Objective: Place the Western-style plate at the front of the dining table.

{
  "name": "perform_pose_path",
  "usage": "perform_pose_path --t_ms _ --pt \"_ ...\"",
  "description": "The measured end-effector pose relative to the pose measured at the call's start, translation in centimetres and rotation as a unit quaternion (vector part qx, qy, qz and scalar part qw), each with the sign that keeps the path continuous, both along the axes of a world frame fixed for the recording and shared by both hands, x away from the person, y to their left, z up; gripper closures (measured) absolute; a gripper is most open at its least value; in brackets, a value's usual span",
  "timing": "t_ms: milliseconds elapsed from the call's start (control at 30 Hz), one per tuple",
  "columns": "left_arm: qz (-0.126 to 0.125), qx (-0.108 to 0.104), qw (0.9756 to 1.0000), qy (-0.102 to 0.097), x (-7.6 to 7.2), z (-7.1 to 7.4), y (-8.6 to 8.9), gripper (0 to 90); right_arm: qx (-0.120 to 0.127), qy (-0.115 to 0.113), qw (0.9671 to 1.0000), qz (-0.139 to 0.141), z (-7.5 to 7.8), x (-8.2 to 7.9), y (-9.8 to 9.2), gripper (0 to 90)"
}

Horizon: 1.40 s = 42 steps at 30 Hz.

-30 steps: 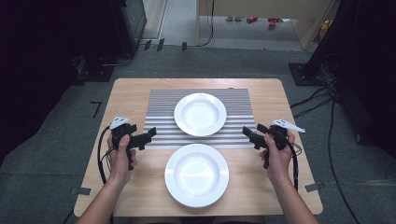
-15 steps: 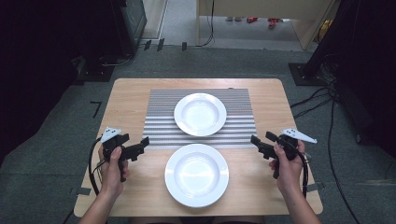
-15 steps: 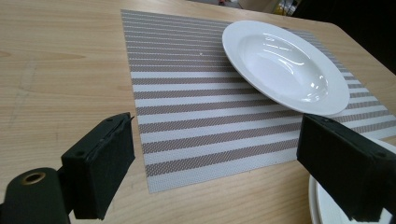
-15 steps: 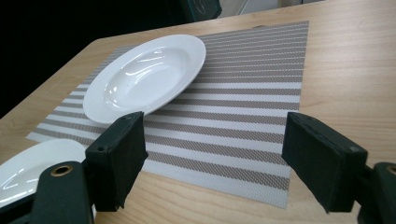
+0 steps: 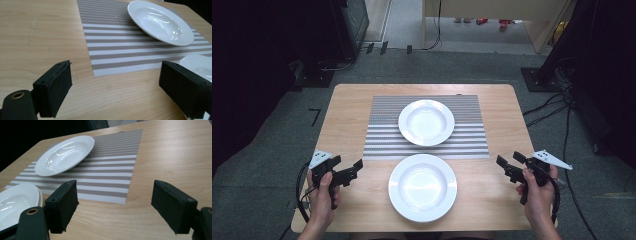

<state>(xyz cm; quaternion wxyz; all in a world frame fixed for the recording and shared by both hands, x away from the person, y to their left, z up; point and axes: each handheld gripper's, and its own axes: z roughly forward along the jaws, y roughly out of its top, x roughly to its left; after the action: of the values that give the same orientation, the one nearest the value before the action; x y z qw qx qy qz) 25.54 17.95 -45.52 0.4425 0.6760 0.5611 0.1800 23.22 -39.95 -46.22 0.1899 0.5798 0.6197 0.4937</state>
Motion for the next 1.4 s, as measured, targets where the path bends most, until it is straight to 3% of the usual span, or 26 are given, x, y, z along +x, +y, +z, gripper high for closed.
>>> perform_pose_path --t_ms 300,467,567,733,867,933,1000,1100,1267,1400 --pt "0.023 0.013 0.9996 0.003 -1.3 -1.2 2.1 11.3 -0.014 0.000 0.9996 -0.025 -0.9 -2.4 -2.9 21.5" --pt "0.040 0.026 0.9987 0.017 -2.2 -2.5 3.6 11.3 -0.024 0.009 0.9988 -0.042 -1.7 -3.6 -4.3 21.2" --pt "0.049 0.029 0.9981 0.022 -2.7 -3.1 4.6 11.3 -0.050 0.019 0.9971 -0.054 -2.7 -4.3 -5.2 21.3" --pt "0.064 0.051 0.9959 0.037 -3.4 -4.7 5.9 11.3 -0.059 0.040 0.9953 -0.066 -4.2 -5.1 -6.1 21.2" --pt "0.066 0.075 0.9938 0.048 -3.8 -5.7 6.1 11.3 -0.065 0.059 0.9941 -0.064 -5.3 -5.5 -6.3 20.6" --pt "0.062 0.091 0.9929 0.044 -3.8 -5.7 5.7 11.3 -0.067 0.065 0.9937 -0.062 -5.6 -5.5 -6.2 20.6" --pt "0.057 0.113 0.9908 0.046 -3.7 -5.8 5.2 11.4 -0.081 0.070 0.9926 -0.058 -5.9 -5.3 -5.8 20.6" --pt "0.055 0.128 0.9891 0.049 -3.8 -6.1 4.7 11.4 -0.111 0.084 0.9888 -0.054 -6.2 -4.9 -5.0 20.8" --pt "0.054 0.143 0.9872 0.044 -3.9 -6.3 4.3 11.4 -0.149 0.089 0.9829 -0.062 -6.2 -4.8 -4.0 21.6" --pt "0.054 0.143 0.9873 0.043 -3.9 -6.4 4.3 11.0 -0.176 0.092 0.9785 -0.057 -6.3 -4.7 -3.5 19.6"
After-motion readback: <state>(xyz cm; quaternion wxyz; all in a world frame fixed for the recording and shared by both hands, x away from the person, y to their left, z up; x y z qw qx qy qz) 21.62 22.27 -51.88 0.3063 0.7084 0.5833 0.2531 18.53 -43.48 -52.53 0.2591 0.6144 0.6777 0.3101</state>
